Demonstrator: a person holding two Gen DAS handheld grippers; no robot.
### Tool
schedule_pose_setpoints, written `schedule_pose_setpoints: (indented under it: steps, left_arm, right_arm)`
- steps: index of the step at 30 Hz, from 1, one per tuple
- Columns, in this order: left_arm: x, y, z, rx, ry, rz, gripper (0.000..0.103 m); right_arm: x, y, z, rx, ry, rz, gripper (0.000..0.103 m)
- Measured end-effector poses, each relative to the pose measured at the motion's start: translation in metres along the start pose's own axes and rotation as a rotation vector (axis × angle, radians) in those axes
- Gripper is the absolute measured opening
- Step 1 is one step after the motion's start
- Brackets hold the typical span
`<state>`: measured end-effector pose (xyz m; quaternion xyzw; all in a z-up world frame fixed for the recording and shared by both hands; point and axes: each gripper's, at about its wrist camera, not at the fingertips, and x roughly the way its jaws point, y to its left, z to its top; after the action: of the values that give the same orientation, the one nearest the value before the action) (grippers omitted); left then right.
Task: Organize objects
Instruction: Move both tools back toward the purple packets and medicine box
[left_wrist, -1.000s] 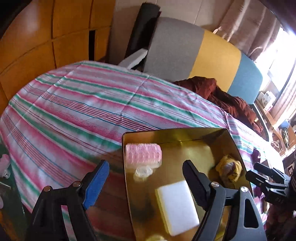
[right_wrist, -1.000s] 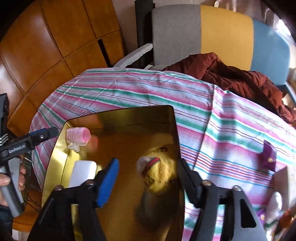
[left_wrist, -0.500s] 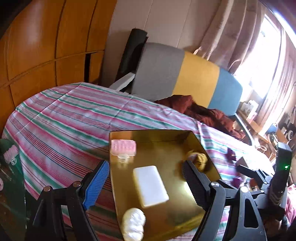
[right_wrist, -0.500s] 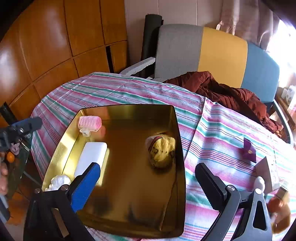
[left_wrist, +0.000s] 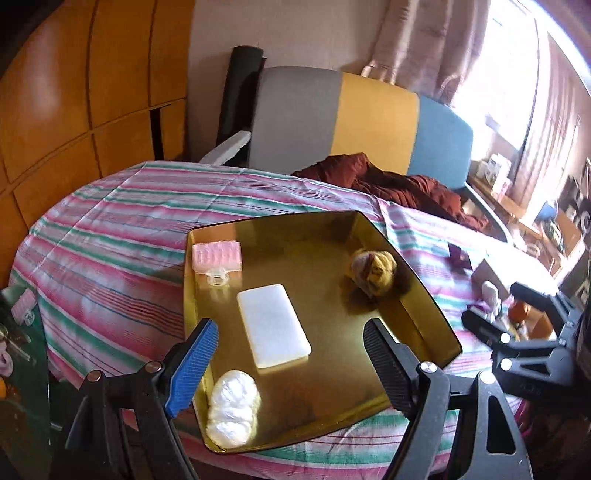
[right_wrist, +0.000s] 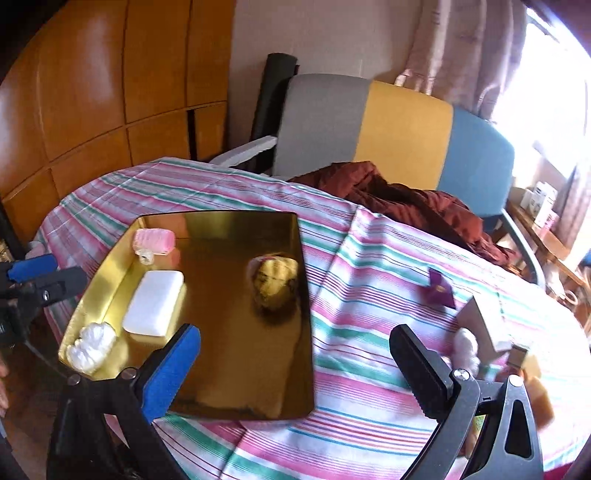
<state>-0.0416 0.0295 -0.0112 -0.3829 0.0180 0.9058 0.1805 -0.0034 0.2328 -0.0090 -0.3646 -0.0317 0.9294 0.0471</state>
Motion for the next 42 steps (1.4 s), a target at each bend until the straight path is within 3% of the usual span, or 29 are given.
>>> schedule_pose_setpoints:
  steps: [11, 20, 31, 38, 42]
  left_arm:
    - [0.008, -0.037, -0.009, 0.092, 0.042, -0.043, 0.082]
    - [0.013, -0.067, -0.014, 0.145, 0.077, -0.147, 0.082]
    - [0.023, -0.102, -0.012, 0.208, 0.129, -0.206, 0.082]
    - [0.031, -0.145, -0.006, 0.296, 0.139, -0.23, 0.082]
    - [0.041, -0.177, -0.006, 0.352, 0.167, -0.268, 0.082]
  right_arm:
    - [-0.015, -0.041, -0.009, 0.071, -0.038, -0.066, 0.103]
    - [-0.019, -0.087, -0.022, 0.144, -0.008, -0.154, 0.103]
    - [-0.028, -0.199, -0.036, 0.29, 0.012, -0.342, 0.103]
    - [-0.025, -0.281, -0.044, 0.398, -0.006, -0.462, 0.103]
    - [-0.017, -0.317, -0.063, 0.554, 0.036, -0.449, 0.103]
